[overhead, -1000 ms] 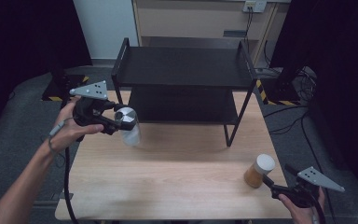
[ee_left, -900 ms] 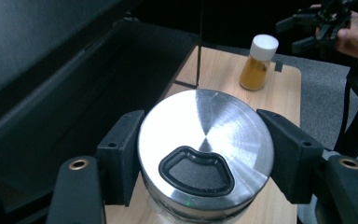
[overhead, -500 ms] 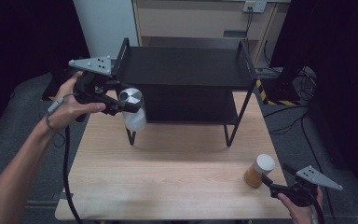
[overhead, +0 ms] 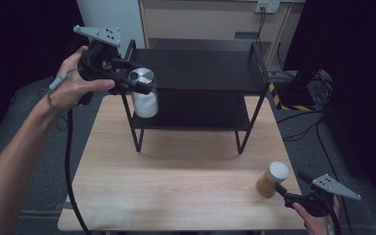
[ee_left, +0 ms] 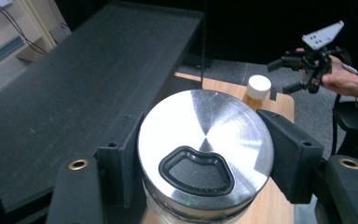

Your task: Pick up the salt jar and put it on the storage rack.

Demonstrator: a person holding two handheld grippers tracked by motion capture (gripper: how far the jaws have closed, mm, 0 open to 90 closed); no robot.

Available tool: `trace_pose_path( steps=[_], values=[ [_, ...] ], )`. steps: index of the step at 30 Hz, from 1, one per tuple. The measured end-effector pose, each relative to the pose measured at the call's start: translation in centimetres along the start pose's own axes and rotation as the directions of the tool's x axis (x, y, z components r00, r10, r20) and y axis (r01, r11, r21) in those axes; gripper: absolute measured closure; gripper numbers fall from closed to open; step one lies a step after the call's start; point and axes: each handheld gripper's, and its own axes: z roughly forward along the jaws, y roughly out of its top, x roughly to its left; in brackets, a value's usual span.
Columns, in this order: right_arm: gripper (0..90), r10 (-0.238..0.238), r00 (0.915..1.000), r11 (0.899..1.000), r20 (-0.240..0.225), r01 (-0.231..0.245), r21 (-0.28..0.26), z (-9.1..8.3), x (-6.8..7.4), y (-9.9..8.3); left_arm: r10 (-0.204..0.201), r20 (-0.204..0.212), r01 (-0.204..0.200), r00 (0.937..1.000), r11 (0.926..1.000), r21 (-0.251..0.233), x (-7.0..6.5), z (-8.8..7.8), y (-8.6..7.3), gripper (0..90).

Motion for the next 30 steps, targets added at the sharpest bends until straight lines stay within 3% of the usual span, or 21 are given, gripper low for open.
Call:
trace_pose_path(
  steps=[4,8,13,20,26,28,29,30],
  values=[
    [1.4,0.002,1.0000,1.000,-0.001,-0.002,-0.006,-0.1,-0.1,-0.1,-0.020,-0.029,0.020,0.9994,0.9996,-0.021,0.6,-0.1,1.0,33.5],
    [1.3,0.015,0.9999,1.000,-0.006,-0.015,-0.016,-0.2,-0.3,-0.2,-0.040,-0.078,0.039,0.9962,0.9992,-0.013,1.1,0.3,2.1,33.5],
    [1.3,0.016,0.9999,1.000,-0.006,-0.016,-0.018,-0.4,-0.2,-0.2,-0.072,-0.146,0.070,0.9867,0.9974,-0.019,2.0,1.2,2.8,33.5],
    [1.2,0.014,0.9999,1.000,-0.003,-0.014,-0.021,-0.5,-0.3,-0.3,-0.158,-0.238,0.148,0.9585,0.9873,-0.058,3.3,2.6,2.9,33.5],
    [1.2,0.013,0.9999,1.000,-0.002,-0.013,-0.026,-0.6,-0.1,-0.3,-0.201,-0.325,0.190,0.9239,0.9795,-0.065,4.1,4.3,3.0,33.5],
    [1.2,0.015,0.9999,1.000,-0.002,-0.015,-0.025,-0.6,-0.1,-0.3,-0.219,-0.331,0.208,0.9181,0.9757,-0.067,4.7,4.6,2.9,33.5],
    [1.2,0.016,0.9999,1.000,0.001,-0.016,-0.026,-0.7,-0.2,-0.3,-0.219,-0.331,0.208,0.9181,0.9757,-0.067,4.7,4.6,2.9,33.5],
    [1.2,0.017,0.9998,1.000,0.001,-0.017,-0.026,-0.7,-0.2,-0.4,-0.236,-0.340,0.224,0.9103,0.9718,-0.074,5.0,5.0,2.8,33.5]
  ],
)
